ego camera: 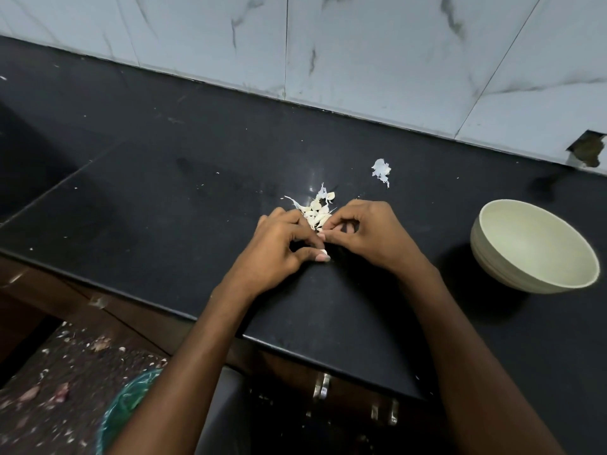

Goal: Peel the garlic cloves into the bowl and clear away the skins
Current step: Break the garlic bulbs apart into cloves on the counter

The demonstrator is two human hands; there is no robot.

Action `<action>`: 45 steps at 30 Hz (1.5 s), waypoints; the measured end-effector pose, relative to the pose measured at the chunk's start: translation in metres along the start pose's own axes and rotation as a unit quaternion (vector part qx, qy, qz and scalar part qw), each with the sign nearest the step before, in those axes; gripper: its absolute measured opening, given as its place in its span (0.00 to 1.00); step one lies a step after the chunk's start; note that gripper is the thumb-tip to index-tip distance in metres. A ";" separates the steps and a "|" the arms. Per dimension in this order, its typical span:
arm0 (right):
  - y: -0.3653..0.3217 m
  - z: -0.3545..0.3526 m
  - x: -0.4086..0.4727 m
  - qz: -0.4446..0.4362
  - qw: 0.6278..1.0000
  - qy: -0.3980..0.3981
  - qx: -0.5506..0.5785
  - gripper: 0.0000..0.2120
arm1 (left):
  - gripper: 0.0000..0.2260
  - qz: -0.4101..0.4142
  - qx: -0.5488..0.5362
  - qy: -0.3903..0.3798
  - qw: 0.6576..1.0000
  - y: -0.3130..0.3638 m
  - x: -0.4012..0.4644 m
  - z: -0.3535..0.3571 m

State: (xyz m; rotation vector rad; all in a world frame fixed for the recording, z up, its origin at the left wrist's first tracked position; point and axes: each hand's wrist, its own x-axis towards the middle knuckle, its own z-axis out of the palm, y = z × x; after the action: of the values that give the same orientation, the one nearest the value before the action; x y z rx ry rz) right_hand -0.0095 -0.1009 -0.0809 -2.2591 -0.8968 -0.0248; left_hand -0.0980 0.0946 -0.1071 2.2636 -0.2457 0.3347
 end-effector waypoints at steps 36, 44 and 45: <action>0.004 -0.022 -0.011 0.094 0.992 0.061 0.050 0.08 | 0.08 -0.091 -0.127 0.112 0.981 -0.011 0.003 -0.009; 0.013 -0.004 0.006 0.090 0.996 0.002 -0.023 0.05 | 0.06 -0.044 -0.047 0.023 0.998 -0.018 0.034 -0.009; 0.014 -0.004 0.006 0.088 0.996 -0.001 -0.021 0.06 | 0.06 -0.044 -0.047 0.034 0.997 -0.019 0.036 -0.009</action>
State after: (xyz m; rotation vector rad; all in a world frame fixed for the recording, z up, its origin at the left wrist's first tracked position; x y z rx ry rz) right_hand 0.0044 -0.1066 -0.0847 -2.3694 -0.7024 0.0388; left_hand -0.0597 0.1115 -0.1037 2.1584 -0.1233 0.3459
